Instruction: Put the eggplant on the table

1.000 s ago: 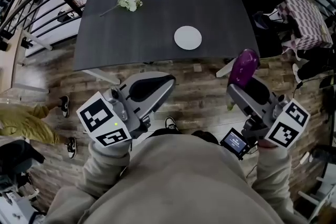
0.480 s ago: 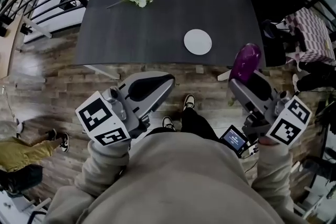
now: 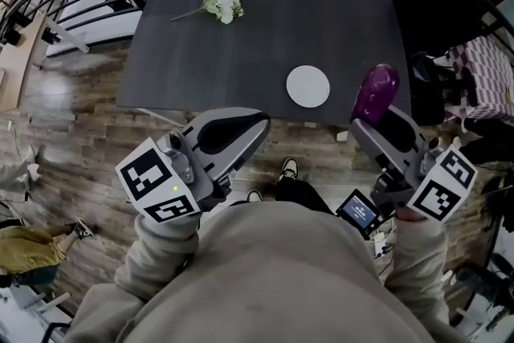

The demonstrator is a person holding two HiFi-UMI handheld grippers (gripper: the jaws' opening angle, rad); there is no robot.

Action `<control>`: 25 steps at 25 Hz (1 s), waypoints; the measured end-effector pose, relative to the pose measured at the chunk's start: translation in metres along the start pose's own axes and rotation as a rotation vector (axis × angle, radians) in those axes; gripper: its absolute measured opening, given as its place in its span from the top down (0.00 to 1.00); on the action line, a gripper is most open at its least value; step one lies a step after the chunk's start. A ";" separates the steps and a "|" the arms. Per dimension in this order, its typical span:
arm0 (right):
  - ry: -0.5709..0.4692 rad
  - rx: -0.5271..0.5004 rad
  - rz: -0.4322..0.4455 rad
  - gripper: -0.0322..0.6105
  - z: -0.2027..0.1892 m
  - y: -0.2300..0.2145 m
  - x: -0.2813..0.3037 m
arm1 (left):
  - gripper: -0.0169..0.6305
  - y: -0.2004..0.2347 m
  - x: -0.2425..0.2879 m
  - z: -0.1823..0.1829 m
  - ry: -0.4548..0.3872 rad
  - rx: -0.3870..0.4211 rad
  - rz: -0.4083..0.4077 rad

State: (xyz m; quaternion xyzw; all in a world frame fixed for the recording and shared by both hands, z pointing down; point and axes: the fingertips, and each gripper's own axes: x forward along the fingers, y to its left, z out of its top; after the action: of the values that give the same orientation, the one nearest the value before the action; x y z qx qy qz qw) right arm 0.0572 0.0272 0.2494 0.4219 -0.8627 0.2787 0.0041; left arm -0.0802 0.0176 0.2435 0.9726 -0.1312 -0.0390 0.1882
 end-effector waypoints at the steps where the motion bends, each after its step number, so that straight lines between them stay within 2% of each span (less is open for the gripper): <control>1: -0.004 0.003 0.002 0.63 0.004 -0.007 0.000 | 0.97 0.002 0.007 0.002 0.003 0.005 -0.001; 11: -0.016 0.032 0.051 0.63 0.035 -0.071 -0.008 | 0.97 0.024 0.085 0.028 0.037 0.057 0.013; 19: -0.036 0.070 0.075 0.63 0.049 -0.118 -0.024 | 0.97 0.027 0.132 0.031 0.080 0.061 0.027; 25: -0.042 0.105 0.076 0.63 0.050 -0.156 -0.009 | 0.97 0.060 0.153 0.031 0.100 0.056 0.054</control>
State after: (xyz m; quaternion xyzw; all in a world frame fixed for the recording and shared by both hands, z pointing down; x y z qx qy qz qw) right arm 0.1880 -0.0667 0.2796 0.3942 -0.8621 0.3149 -0.0466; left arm 0.0483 -0.0888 0.2334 0.9742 -0.1489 0.0187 0.1684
